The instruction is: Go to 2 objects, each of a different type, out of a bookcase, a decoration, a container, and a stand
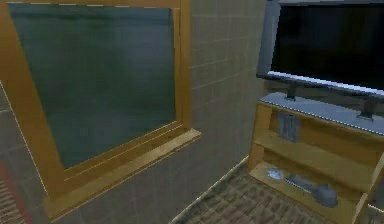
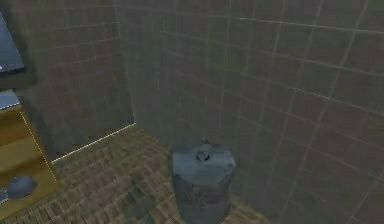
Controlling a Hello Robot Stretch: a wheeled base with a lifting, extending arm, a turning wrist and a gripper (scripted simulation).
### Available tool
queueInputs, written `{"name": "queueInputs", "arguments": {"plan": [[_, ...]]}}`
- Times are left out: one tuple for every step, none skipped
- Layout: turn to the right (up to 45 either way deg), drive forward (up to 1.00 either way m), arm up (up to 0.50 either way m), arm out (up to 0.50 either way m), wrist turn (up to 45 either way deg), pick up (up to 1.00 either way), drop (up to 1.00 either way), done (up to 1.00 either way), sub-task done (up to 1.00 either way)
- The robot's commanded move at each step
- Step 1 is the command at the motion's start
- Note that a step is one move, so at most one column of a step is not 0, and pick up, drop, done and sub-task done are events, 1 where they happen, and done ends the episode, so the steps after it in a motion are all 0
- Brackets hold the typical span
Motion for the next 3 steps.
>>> {"name": "queueInputs", "arguments": {"plan": [[45.0,0.0,0.0,0.0,0.0,0.0,0.0,0.0,0.0],[6.0,0.0,0.0,0.0,0.0,0.0,0.0,0.0,0.0],[0.0,0.75,0.0,0.0,0.0,0.0,0.0,0.0,0.0]]}}
